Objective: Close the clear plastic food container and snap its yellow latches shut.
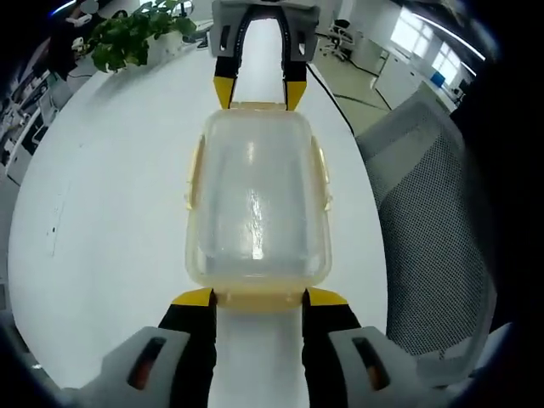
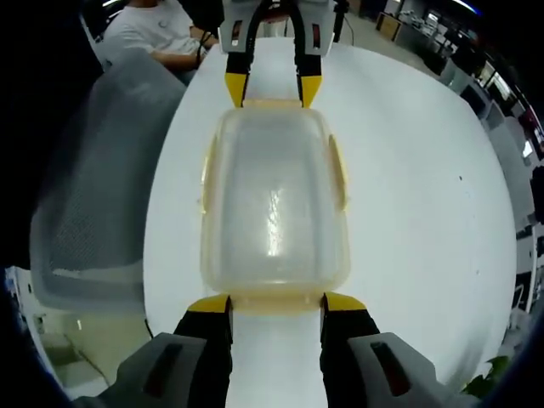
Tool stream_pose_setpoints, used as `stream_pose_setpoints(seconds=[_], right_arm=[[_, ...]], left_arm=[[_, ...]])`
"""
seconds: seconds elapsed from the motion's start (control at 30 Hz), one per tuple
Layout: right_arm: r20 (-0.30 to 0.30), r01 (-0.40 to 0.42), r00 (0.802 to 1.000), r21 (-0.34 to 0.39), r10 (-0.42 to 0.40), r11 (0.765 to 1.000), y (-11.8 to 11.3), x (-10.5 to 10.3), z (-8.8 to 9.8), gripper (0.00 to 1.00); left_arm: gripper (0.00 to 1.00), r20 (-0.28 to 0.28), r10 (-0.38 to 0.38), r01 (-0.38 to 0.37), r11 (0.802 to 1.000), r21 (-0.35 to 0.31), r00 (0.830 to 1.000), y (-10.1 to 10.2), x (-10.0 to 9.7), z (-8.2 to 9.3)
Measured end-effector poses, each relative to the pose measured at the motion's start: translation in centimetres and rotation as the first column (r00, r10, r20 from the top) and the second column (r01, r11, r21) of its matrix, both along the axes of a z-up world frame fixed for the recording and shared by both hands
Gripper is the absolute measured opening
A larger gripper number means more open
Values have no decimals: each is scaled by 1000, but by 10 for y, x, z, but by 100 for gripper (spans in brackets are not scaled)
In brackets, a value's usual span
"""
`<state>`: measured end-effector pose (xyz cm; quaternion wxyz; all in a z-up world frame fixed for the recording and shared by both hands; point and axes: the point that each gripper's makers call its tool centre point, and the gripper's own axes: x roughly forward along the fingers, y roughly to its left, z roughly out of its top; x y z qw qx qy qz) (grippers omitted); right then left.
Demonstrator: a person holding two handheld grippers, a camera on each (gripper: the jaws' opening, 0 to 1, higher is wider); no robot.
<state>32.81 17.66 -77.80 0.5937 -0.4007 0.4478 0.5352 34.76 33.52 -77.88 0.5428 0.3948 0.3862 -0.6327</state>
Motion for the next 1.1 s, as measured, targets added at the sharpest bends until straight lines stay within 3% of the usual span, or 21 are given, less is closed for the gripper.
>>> stream_pose_setpoints(seconds=[1.1], right_arm=[[9, 3, 1000, -12, -3, 1000, -19, -6, -10, 39]], left_arm=[[38, 14, 16, -16, 1000, -10, 1000, -18, -8, -3]])
